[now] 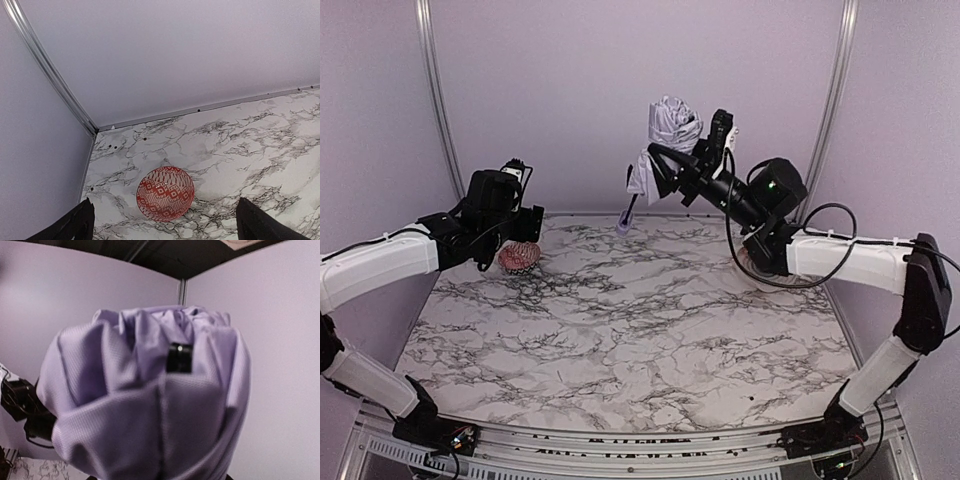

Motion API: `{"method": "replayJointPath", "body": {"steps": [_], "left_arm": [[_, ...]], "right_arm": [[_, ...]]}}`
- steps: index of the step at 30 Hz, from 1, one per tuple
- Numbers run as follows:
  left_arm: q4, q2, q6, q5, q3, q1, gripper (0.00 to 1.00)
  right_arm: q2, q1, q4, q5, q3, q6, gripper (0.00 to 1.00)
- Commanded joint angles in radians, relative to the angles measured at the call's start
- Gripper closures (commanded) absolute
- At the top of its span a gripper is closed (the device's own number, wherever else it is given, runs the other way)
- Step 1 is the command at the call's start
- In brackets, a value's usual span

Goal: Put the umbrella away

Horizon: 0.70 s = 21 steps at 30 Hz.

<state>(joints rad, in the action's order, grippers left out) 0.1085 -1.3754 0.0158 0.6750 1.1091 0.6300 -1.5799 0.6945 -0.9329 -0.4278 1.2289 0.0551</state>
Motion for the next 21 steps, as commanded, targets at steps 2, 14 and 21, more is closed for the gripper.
{"method": "replayJointPath", "body": {"steps": [2, 14, 21], "left_arm": [[-0.024, -0.014, -0.012, 0.012, -0.008, 0.0, 0.01], [-0.026, -0.025, -0.029, 0.008, -0.008, 0.0, 0.01], [-0.027, -0.024, -0.036, 0.005, -0.009, 0.0, 0.01]], "right_arm": [[-0.185, -0.011, -0.004, 0.181, -0.249, 0.058, 1.0], [-0.417, 0.029, 0.142, 0.27, -0.362, -0.075, 1.0], [-0.242, 0.024, 0.284, 0.205, -0.176, -0.153, 1.0]]}}
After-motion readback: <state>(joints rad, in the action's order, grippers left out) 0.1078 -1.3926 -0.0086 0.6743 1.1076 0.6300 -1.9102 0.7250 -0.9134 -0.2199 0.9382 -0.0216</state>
